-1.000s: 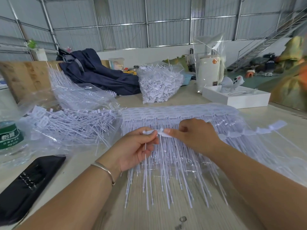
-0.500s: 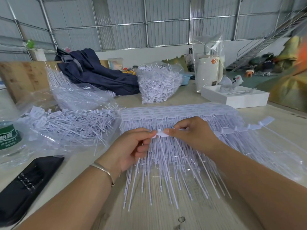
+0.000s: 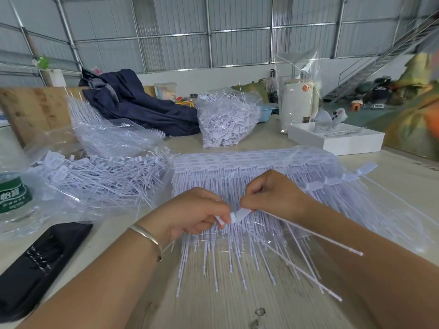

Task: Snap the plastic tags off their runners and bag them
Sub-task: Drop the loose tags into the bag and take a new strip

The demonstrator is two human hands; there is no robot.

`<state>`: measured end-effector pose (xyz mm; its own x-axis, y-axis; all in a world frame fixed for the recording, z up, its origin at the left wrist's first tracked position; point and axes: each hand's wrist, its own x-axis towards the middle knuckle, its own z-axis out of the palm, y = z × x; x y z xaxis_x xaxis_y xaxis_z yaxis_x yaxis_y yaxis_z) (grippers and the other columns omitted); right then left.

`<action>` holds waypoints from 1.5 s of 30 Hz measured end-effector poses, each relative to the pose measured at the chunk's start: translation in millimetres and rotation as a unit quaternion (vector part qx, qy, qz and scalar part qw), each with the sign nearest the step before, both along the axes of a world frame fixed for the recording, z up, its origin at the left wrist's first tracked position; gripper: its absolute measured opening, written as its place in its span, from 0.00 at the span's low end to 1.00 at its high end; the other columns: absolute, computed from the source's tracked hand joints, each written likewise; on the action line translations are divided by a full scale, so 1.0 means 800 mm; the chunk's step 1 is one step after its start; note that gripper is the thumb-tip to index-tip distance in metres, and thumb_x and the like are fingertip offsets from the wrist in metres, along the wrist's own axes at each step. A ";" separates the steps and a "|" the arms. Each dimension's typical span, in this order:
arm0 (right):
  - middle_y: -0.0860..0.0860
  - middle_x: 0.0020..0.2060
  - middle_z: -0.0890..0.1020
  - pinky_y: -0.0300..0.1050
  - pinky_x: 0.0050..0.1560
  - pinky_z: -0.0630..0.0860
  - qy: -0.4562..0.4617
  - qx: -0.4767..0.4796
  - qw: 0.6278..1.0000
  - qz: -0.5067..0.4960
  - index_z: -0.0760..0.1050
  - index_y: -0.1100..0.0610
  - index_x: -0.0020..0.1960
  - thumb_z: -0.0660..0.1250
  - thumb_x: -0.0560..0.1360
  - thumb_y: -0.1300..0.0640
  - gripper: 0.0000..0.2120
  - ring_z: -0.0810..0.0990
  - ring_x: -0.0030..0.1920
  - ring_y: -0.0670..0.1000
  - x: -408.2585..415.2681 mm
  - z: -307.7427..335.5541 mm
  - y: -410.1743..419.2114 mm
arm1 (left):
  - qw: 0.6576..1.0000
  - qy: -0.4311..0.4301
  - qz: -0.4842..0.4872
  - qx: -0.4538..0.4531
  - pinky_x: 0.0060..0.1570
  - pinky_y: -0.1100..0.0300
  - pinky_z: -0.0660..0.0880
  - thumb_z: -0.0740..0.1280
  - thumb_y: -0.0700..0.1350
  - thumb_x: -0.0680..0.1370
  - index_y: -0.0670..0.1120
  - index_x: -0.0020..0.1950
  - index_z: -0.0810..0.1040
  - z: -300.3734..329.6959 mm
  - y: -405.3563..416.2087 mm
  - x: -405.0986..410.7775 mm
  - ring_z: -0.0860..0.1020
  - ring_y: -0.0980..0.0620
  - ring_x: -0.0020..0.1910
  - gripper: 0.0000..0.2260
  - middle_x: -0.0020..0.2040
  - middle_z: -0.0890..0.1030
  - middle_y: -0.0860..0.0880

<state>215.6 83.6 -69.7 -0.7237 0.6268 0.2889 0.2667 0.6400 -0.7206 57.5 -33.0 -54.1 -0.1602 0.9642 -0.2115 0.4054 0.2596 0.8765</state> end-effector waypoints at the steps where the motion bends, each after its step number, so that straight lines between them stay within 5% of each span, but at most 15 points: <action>1: 0.48 0.21 0.69 0.36 0.31 0.65 -0.010 0.014 1.000 -0.005 0.76 0.57 0.26 0.71 0.63 0.53 0.11 0.67 0.26 0.43 -0.001 -0.001 -0.001 | 1.000 0.030 0.008 0.000 0.23 0.68 0.52 0.70 0.38 0.70 0.47 0.27 0.76 0.001 0.001 0.002 0.57 0.55 0.20 0.12 0.22 0.64 0.51; 7: 0.47 0.21 0.68 0.36 0.30 0.63 -0.015 0.112 0.993 -0.044 0.75 0.62 0.29 0.73 0.65 0.52 0.14 0.66 0.25 0.44 -0.006 0.000 -0.008 | 0.984 0.149 0.070 0.067 0.21 0.70 0.60 0.71 0.40 0.67 0.37 0.33 0.80 0.004 0.006 0.007 0.67 0.59 0.19 0.06 0.24 0.77 0.51; 12: 0.50 0.21 0.67 0.40 0.31 0.63 0.052 0.062 0.995 -0.050 0.73 0.62 0.26 0.73 0.66 0.55 0.16 0.65 0.26 0.47 0.010 0.010 -0.003 | 0.909 0.377 0.152 0.097 0.26 0.63 0.59 0.70 0.46 0.70 0.47 0.26 0.65 -0.004 0.004 -0.010 0.66 0.54 0.23 0.18 0.22 0.65 0.53; 14: 0.46 0.22 0.65 0.40 0.31 0.62 0.127 0.027 0.989 -0.065 0.72 0.57 0.25 0.73 0.67 0.54 0.17 0.64 0.25 0.44 0.021 0.019 0.009 | 0.935 0.287 0.160 0.129 0.28 0.63 0.60 0.71 0.46 0.71 0.47 0.27 0.68 -0.004 0.001 -0.026 0.66 0.55 0.23 0.16 0.23 0.66 0.53; 17: 0.45 0.21 0.63 0.35 0.29 0.59 0.128 0.105 0.979 -0.115 0.65 0.52 0.28 0.72 0.73 0.47 0.22 0.64 0.23 0.44 0.018 0.019 0.015 | 0.972 0.001 0.143 0.184 0.24 0.66 0.62 0.76 0.41 0.70 0.49 0.33 0.77 0.000 0.004 -0.022 0.66 0.58 0.22 0.10 0.23 0.68 0.56; 20: 0.45 0.22 0.63 0.43 0.40 0.62 0.052 0.255 0.959 -0.115 0.64 0.53 0.34 0.67 0.76 0.45 0.19 0.64 0.24 0.45 0.005 0.007 0.008 | 0.961 -0.141 0.160 0.174 0.20 0.66 0.59 0.74 0.39 0.73 0.49 0.35 0.69 -0.009 0.013 -0.010 0.62 0.57 0.22 0.15 0.23 0.65 0.56; 25: 0.46 0.24 0.63 0.47 0.45 0.61 0.046 0.263 0.962 -0.049 0.61 0.52 0.34 0.54 0.77 0.49 0.14 0.64 0.26 0.48 0.003 0.004 0.005 | 0.936 -0.294 0.168 0.094 0.15 0.68 0.54 0.64 0.57 0.79 0.46 0.37 0.69 -0.016 0.013 -0.010 0.60 0.58 0.21 0.17 0.26 0.67 0.52; 28: 0.48 0.27 0.67 0.47 0.48 0.61 0.004 0.286 0.957 -0.058 0.67 0.58 0.38 0.52 0.78 0.53 0.14 0.69 0.30 0.54 0.004 0.002 0.007 | 0.937 -0.292 0.161 0.106 0.15 0.68 0.54 0.67 0.61 0.73 0.45 0.39 0.75 -0.016 0.014 -0.009 0.60 0.58 0.21 0.19 0.27 0.68 0.52; 31: 0.46 0.28 0.69 0.47 0.49 0.62 0.001 0.275 0.961 -0.040 0.68 0.55 0.39 0.54 0.78 0.54 0.11 0.70 0.32 0.51 0.005 -0.001 0.007 | 0.956 -0.226 0.131 0.135 0.16 0.67 0.55 0.78 0.53 0.63 0.49 0.31 0.79 -0.015 0.010 -0.003 0.58 0.58 0.22 0.12 0.28 0.63 0.53; 34: 0.44 0.28 0.68 0.50 0.51 0.63 0.011 0.269 0.963 -0.009 0.67 0.51 0.40 0.59 0.81 0.58 0.10 0.68 0.31 0.45 0.002 -0.002 0.004 | 0.956 -0.198 0.156 0.152 0.17 0.66 0.55 0.79 0.46 0.66 0.49 0.25 0.79 -0.019 0.012 -0.003 0.57 0.57 0.21 0.12 0.26 0.60 0.54; 37: 0.45 0.29 0.71 0.49 0.55 0.64 -0.021 0.297 0.955 -0.016 0.69 0.50 0.43 0.58 0.82 0.51 0.09 0.71 0.32 0.46 0.002 -0.001 0.003 | 0.947 -0.208 0.178 0.168 0.18 0.66 0.55 0.77 0.44 0.70 0.48 0.31 0.79 -0.020 0.014 -0.006 0.58 0.58 0.20 0.10 0.25 0.60 0.55; 40: 0.47 0.27 0.70 0.47 0.48 0.65 -0.055 0.290 0.954 -0.050 0.70 0.56 0.40 0.58 0.80 0.43 0.18 0.73 0.32 0.51 0.011 0.001 0.011 | 0.945 -0.234 0.169 0.155 0.17 0.67 0.54 0.76 0.43 0.68 0.46 0.36 0.77 -0.018 0.012 -0.012 0.56 0.59 0.20 0.08 0.25 0.59 0.55; 45: 0.46 0.27 0.69 0.40 0.35 0.64 -0.011 0.132 0.991 -0.036 0.71 0.58 0.34 0.67 0.73 0.40 0.22 0.68 0.30 0.45 0.023 0.008 0.017 | 0.940 -0.289 0.119 0.134 0.17 0.68 0.52 0.75 0.43 0.64 0.47 0.36 0.75 -0.015 0.009 -0.011 0.56 0.60 0.20 0.09 0.29 0.58 0.54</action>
<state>233.7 97.5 -63.1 -0.6874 0.5820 0.4345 0.3327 0.7841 -0.5240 48.5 -25.6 -66.4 -0.3112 0.9465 -0.0852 -0.2013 0.0219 0.9793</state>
